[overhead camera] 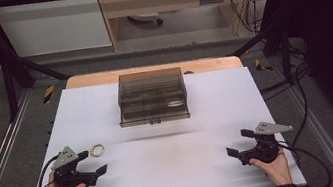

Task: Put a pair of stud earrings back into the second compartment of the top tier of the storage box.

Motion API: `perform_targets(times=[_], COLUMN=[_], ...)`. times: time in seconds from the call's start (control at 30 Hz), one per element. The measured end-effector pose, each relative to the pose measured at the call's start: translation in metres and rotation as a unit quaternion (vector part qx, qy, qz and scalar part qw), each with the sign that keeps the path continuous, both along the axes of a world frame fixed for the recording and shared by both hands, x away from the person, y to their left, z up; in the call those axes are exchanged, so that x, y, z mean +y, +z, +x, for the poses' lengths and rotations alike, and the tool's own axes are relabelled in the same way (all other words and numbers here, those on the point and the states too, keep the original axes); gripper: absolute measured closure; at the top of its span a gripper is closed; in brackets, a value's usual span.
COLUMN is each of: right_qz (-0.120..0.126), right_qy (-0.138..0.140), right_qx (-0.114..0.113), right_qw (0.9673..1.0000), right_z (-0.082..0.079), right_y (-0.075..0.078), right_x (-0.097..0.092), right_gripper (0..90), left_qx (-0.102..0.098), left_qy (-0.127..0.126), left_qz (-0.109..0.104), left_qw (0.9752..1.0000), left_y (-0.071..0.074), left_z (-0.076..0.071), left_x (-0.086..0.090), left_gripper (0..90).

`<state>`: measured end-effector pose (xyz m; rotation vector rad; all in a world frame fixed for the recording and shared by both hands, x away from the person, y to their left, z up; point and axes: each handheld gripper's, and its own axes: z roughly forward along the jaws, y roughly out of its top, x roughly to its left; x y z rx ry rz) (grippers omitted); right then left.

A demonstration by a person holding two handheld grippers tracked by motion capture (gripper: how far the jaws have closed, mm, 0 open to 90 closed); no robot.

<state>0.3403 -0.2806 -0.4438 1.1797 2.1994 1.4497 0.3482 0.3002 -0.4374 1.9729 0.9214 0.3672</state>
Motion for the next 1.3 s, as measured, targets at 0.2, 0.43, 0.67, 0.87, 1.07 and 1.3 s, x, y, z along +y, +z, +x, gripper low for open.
perform_targets(times=[0.2, 0.43, 0.67, 0.87, 1.07, 1.3], right_qz=[0.001, -0.001, -0.004, -0.005, -0.006, -0.007], right_qy=[0.003, 0.003, 0.004, 0.003, 0.004, 0.004], right_qx=[0.005, 0.007, 0.007, 0.009, 0.010, 0.012], right_qw=[1.0000, 1.0000, 1.0000, 0.9999, 0.9999, 0.9999], right_z=[0.000, 0.000, 0.000, 0.000, 0.000, 0.000], right_y=[0.000, -0.001, -0.001, -0.001, -0.001, -0.001], right_x=[0.001, 0.001, 0.001, 0.001, 0.001, 0.001], right_gripper=[0.8, 0.8, 0.8, 0.8, 0.8, 0.8], left_qx=[0.001, 0.009, 0.013, 0.014, 0.018, 0.020], left_qy=[0.001, 0.006, 0.005, 0.003, 0.009, 0.011], left_qz=[0.005, 0.011, 0.015, 0.022, 0.024, 0.030], left_qw=[1.0000, 0.9999, 0.9998, 0.9997, 0.9995, 0.9993], left_y=[0.001, 0.003, 0.004, 0.009, 0.014, 0.019], left_z=[-0.001, 0.002, 0.006, 0.008, 0.011, 0.015], left_x=[-0.002, -0.003, -0.005, -0.007, -0.006, -0.005], left_gripper=[5.8, 5.9, 6.0, 6.2, 6.2, 6.3])
